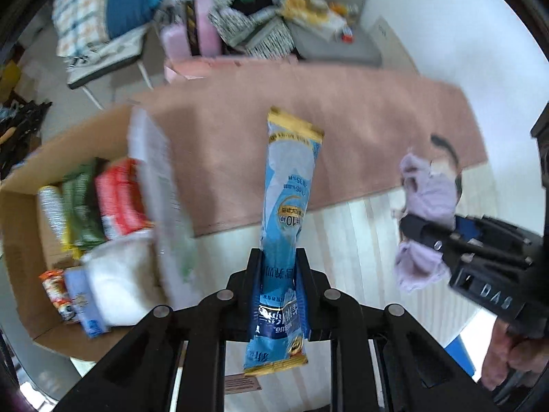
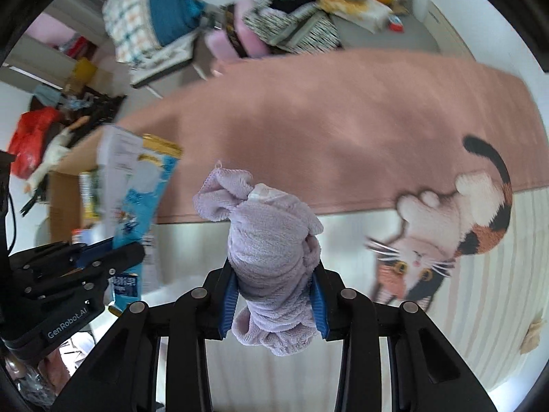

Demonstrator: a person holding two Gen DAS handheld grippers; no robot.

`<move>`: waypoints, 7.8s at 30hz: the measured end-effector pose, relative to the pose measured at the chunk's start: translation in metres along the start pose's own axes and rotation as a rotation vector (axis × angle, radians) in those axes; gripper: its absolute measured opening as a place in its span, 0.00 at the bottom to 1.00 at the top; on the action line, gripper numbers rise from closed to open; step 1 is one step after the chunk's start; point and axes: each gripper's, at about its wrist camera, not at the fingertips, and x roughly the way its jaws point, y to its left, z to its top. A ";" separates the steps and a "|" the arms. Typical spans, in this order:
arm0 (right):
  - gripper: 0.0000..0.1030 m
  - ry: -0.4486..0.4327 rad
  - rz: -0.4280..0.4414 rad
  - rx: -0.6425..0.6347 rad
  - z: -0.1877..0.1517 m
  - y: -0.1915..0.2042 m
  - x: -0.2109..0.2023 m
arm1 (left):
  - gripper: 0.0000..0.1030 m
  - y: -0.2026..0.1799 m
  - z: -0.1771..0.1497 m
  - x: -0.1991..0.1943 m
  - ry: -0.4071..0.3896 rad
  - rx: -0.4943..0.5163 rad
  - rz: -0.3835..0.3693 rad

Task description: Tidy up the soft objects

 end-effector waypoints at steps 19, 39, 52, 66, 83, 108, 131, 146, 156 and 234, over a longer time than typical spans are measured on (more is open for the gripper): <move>0.37 -0.025 0.023 -0.085 -0.004 0.201 0.003 | 0.10 0.199 -0.016 -0.068 -0.030 -0.159 0.003; 0.37 -0.019 -0.032 0.169 -0.044 0.012 -0.004 | 0.31 0.078 0.019 -0.032 0.034 -0.096 0.156; 0.38 -0.054 0.120 0.019 -0.023 0.100 -0.029 | 0.32 0.138 -0.005 -0.088 -0.058 -0.206 0.303; 0.38 0.070 -0.039 -0.072 -0.019 0.243 0.072 | 0.92 0.270 -0.036 -0.075 -0.063 -0.356 0.258; 0.85 -0.092 -0.093 0.057 -0.026 0.223 0.052 | 0.98 0.284 -0.040 -0.060 -0.062 -0.275 0.260; 0.21 0.130 0.105 0.213 -0.026 0.096 0.206 | 0.98 0.242 -0.027 0.005 0.039 -0.228 0.288; 0.13 0.010 -0.100 0.163 -0.059 0.147 0.128 | 0.98 0.265 -0.065 -0.062 -0.087 -0.293 0.291; 0.13 0.021 0.334 -0.083 -0.010 0.371 0.130 | 0.99 0.345 -0.078 -0.106 -0.153 -0.332 0.511; 0.13 0.105 0.358 -0.055 0.021 0.418 0.220 | 0.99 0.387 -0.080 -0.083 -0.101 -0.372 0.551; 1.00 -0.509 -0.293 -0.195 -0.220 0.291 -0.252 | 0.99 0.163 -0.225 -0.321 -0.440 -0.230 0.252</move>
